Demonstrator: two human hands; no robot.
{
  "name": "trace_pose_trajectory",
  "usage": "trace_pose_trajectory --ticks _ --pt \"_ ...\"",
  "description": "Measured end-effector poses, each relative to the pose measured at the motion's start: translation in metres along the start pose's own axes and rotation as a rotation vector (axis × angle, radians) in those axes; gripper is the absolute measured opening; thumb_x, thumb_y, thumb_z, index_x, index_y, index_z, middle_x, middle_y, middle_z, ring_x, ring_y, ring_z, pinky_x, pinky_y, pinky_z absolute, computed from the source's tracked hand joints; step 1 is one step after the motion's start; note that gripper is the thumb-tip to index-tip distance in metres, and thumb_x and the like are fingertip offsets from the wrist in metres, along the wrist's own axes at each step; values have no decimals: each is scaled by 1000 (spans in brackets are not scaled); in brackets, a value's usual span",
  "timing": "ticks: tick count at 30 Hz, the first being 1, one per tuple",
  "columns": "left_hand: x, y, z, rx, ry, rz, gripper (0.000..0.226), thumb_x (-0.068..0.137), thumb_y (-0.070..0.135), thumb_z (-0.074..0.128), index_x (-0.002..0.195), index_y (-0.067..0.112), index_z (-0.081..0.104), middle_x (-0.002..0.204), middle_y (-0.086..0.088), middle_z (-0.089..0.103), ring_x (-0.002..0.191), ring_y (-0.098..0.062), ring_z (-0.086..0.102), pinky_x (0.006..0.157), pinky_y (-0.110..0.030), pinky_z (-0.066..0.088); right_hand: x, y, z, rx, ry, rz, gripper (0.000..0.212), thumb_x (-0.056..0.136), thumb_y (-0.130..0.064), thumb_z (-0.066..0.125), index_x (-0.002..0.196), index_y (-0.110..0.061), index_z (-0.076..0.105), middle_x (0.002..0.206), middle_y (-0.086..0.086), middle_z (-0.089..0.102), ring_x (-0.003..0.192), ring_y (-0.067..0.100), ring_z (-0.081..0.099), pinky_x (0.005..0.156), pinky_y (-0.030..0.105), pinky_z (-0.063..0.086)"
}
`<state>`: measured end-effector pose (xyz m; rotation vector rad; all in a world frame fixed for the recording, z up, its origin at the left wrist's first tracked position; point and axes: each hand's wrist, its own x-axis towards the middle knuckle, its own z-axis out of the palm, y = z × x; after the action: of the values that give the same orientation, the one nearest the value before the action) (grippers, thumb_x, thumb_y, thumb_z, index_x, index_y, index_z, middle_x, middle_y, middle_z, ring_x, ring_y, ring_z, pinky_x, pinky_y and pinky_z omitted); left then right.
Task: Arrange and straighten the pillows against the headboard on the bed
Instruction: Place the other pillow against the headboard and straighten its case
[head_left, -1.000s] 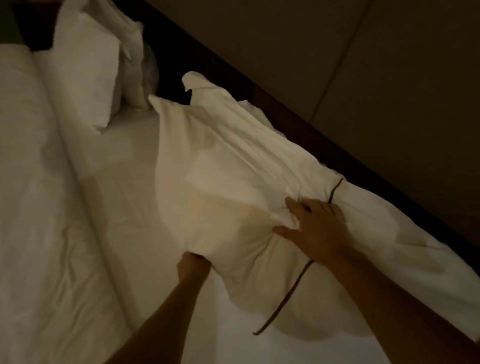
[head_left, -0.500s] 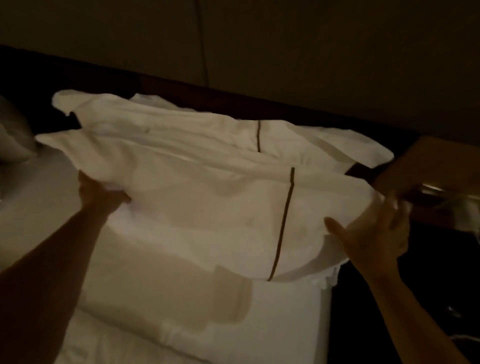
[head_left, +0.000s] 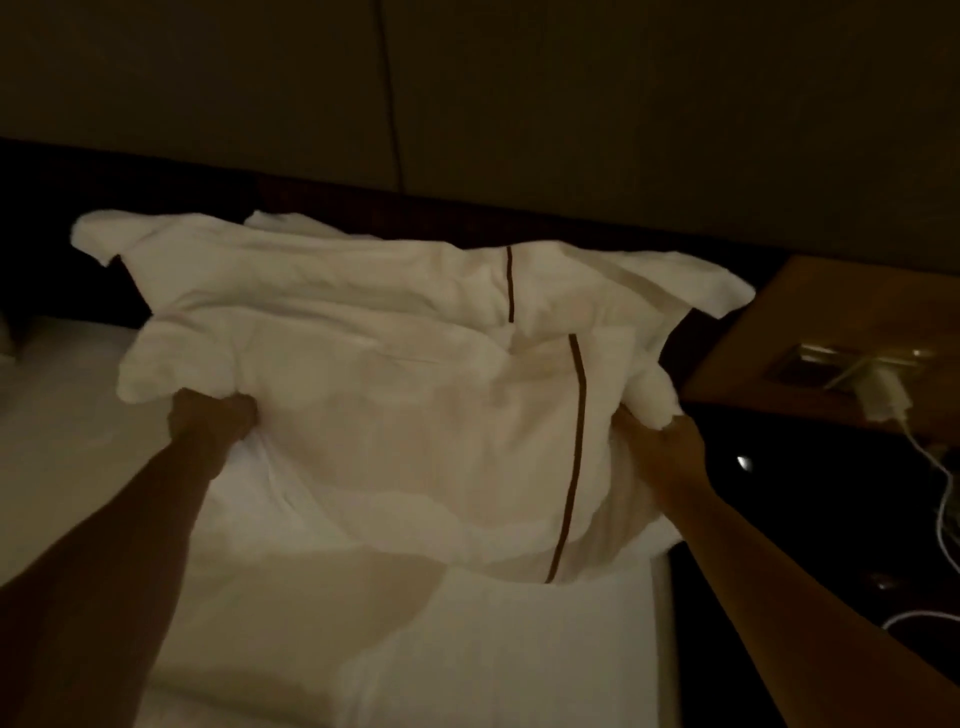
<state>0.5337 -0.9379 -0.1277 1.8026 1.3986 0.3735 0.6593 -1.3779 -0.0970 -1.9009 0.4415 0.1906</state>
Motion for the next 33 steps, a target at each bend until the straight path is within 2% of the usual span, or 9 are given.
trace_pose_trajectory --ticks 5,8,10,13,17,24,27,30,33 --pt "22 36 -56 -119 126 22 52 74 -5 61 126 -7 53 129 -23 57 114 -42 56 93 -48 49 6 -38 -65 110 193 -198 49 58 -73 74 81 -32 59 86 -14 64 79 8 62 71 34 51" --pt "36 48 -71 -5 179 117 31 75 -5 59 106 -8 61 108 -19 61 106 -44 58 81 -41 46 12 -60 -55 172 215 -273 48 61 -75 70 88 -37 59 91 -18 60 86 5 60 70 26 47" --pt "49 41 -74 75 191 129 32 77 0 63 108 -6 61 112 -25 61 108 -47 57 83 -42 46 19 -53 -43 76 216 -237 63 63 -78 68 108 -35 58 107 -11 62 101 17 61 75 28 48" --pt "67 12 -58 67 104 32 65 83 18 70 139 2 43 140 -26 48 126 -43 48 105 -48 42 35 -28 -22 -81 135 -78 96 72 -75 63 146 -25 28 142 13 46 124 40 49 90 50 46" --pt "70 -16 -19 -18 -51 186 76 88 26 65 153 17 27 157 -14 34 140 -36 36 117 -46 29 46 6 4 -18 -28 -106 94 75 -65 68 147 -31 19 134 4 45 122 34 50 84 46 45" --pt "64 22 -23 -22 133 126 52 93 19 52 143 6 42 146 -22 45 133 -40 43 110 -46 36 57 -10 4 -22 41 -233 65 82 -52 69 135 -24 44 131 5 55 115 29 55 94 51 49" --pt "30 46 -30 290 416 559 57 80 16 57 135 9 47 139 -24 47 127 -43 41 105 -50 32 54 -25 -9 -148 126 -488 58 83 -39 69 133 -16 50 128 11 56 117 31 53 97 49 46" --pt "3 80 -17 630 211 1126 55 78 20 49 131 10 56 130 -22 56 120 -43 49 102 -54 34 43 -52 -6 -366 184 -1034 44 85 -49 59 116 -18 59 109 9 63 105 30 56 92 50 45" --pt "-14 96 5 1162 -121 969 59 86 29 52 144 25 44 144 -6 49 132 -31 41 110 -47 24 42 -78 19 -1055 -2 -1099 63 78 -72 52 123 -28 54 128 9 59 122 39 46 102 58 33"
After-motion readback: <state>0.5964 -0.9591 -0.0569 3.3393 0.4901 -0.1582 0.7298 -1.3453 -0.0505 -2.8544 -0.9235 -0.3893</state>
